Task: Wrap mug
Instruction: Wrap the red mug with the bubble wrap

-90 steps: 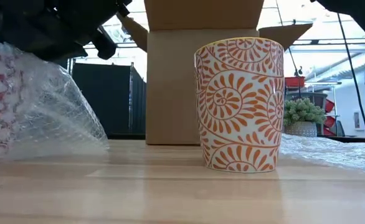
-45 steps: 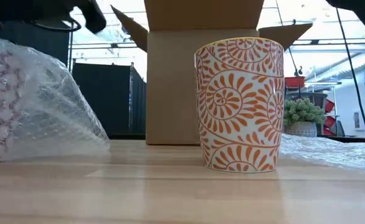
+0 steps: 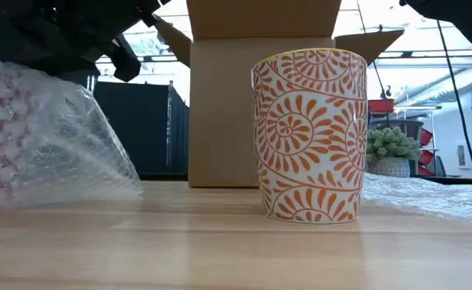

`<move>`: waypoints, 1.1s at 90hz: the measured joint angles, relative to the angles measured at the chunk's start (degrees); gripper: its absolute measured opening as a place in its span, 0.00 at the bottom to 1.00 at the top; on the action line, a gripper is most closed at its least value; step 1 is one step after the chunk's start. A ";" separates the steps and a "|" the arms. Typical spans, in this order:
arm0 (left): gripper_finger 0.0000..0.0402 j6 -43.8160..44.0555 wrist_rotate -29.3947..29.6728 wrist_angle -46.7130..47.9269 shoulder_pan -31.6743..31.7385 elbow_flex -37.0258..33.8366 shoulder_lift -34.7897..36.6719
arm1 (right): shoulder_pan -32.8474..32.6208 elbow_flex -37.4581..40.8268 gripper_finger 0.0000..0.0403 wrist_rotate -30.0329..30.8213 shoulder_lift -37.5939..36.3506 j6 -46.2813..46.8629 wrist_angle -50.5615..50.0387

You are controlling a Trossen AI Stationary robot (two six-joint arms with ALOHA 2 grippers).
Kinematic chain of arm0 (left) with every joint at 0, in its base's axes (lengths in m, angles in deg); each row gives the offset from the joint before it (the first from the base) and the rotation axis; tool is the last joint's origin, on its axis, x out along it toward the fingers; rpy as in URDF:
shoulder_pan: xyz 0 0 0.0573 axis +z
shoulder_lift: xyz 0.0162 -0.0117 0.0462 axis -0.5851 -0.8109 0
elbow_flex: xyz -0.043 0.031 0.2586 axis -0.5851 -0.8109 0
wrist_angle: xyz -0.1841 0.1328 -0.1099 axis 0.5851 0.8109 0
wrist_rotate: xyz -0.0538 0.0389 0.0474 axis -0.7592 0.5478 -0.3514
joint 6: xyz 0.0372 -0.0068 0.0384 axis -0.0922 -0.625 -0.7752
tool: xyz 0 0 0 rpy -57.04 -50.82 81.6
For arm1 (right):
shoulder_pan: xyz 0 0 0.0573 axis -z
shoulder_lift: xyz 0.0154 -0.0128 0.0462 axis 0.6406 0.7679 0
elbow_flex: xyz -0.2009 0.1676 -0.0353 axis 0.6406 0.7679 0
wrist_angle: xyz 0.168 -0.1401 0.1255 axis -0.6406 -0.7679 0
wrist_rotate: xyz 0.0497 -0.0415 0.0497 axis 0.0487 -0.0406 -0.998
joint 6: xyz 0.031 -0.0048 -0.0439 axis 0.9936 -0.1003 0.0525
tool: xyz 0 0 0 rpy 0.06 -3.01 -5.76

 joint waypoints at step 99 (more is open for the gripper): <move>0.67 2.05 -2.32 -14.66 1.14 -14.74 -1.88 | 2.54 0.53 0.25 2.95 -7.96 0.69 -30.44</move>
